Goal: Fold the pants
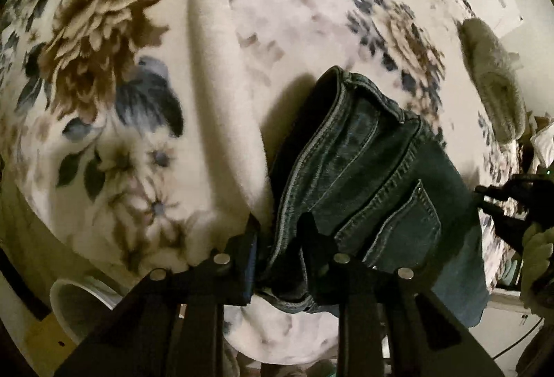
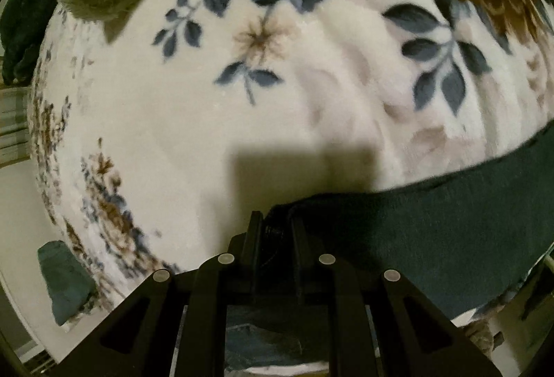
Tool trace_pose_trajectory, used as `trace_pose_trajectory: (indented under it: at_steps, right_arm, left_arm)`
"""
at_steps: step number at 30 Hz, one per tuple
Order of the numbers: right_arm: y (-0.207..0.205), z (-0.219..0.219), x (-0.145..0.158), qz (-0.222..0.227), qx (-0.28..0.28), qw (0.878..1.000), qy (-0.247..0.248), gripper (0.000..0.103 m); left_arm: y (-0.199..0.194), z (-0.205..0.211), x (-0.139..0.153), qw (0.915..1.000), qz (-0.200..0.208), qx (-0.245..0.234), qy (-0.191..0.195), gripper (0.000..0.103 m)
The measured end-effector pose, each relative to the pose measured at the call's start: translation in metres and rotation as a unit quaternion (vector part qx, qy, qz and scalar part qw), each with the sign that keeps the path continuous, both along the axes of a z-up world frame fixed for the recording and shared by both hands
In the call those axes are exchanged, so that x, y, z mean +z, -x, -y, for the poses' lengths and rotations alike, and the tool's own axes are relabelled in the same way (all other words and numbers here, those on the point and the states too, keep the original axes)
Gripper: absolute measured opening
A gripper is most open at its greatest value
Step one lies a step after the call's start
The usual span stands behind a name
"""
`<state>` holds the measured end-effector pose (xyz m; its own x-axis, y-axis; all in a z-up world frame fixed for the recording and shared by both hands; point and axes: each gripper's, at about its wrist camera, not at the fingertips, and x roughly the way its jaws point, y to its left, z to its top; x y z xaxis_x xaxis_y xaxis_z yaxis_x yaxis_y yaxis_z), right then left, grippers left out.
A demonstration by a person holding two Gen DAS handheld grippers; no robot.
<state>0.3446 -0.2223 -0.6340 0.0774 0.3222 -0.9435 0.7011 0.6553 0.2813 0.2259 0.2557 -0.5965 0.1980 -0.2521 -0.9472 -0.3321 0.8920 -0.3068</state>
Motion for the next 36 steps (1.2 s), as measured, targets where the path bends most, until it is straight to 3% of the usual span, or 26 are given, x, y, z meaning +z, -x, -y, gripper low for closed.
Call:
trace_pose_trajectory:
  at_steps: [3, 6, 7, 9, 10, 11, 12, 13, 19, 23, 29, 36]
  right_arm:
    - [0.0, -0.007, 0.008, 0.009, 0.03, 0.999, 0.007, 0.017]
    - [0.012, 0.004, 0.009, 0.017, 0.045, 0.998, -0.051, 0.026]
    - [0.019, 0.01, 0.009, 0.024, 0.041, 0.996, -0.072, 0.032]
    - [0.04, 0.024, 0.016, 0.036, 0.032, 0.995, -0.084, 0.072]
    - [0.052, 0.03, 0.019, 0.044, 0.028, 0.995, -0.081, 0.079]
    - [0.067, 0.038, 0.024, 0.05, 0.028, 0.996, -0.071, 0.085]
    - [0.078, 0.042, 0.027, 0.049, 0.03, 0.997, -0.061, 0.085]
    - [0.093, 0.048, 0.029, 0.045, 0.032, 0.997, -0.045, 0.085]
    - [0.175, 0.085, 0.022, 0.038, -0.014, 0.999, -0.011, 0.085]
    - [0.232, 0.131, 0.019, 0.064, -0.075, 0.995, 0.001, 0.085]
    - [0.319, 0.25, 0.029, 0.119, -0.205, 0.97, 0.048, 0.085]
    - [0.402, 0.401, 0.023, 0.165, -0.342, 0.923, 0.063, 0.085]
  left_arm:
    - [0.003, 0.002, 0.008, 1.0, 0.001, -0.004, 0.0, 0.025]
    - [0.011, -0.003, 0.016, 0.9996, -0.027, 0.009, -0.009, 0.027]
    - [0.013, -0.005, 0.019, 0.9991, -0.038, 0.014, -0.012, 0.027]
    - [0.016, -0.002, 0.034, 0.9991, -0.036, 0.017, -0.014, 0.033]
    - [0.018, 0.002, 0.043, 0.9992, -0.028, 0.014, -0.026, 0.039]
    - [0.018, 0.008, 0.052, 0.999, -0.018, 0.006, -0.04, 0.059]
    - [0.018, 0.016, 0.06, 0.9986, -0.007, -0.006, -0.052, 0.079]
    - [0.016, 0.031, 0.069, 0.9975, 0.007, -0.027, -0.066, 0.084]
    - [-0.001, 0.127, 0.06, 0.9857, 0.022, -0.138, -0.094, 0.086]
    - [-0.007, 0.204, 0.053, 0.975, 0.036, -0.194, -0.103, 0.086]
    - [-0.002, 0.333, 0.039, 0.9548, 0.039, -0.273, -0.112, 0.086]
    - [0.015, 0.459, 0.003, 0.9365, -0.003, -0.335, -0.102, 0.086]
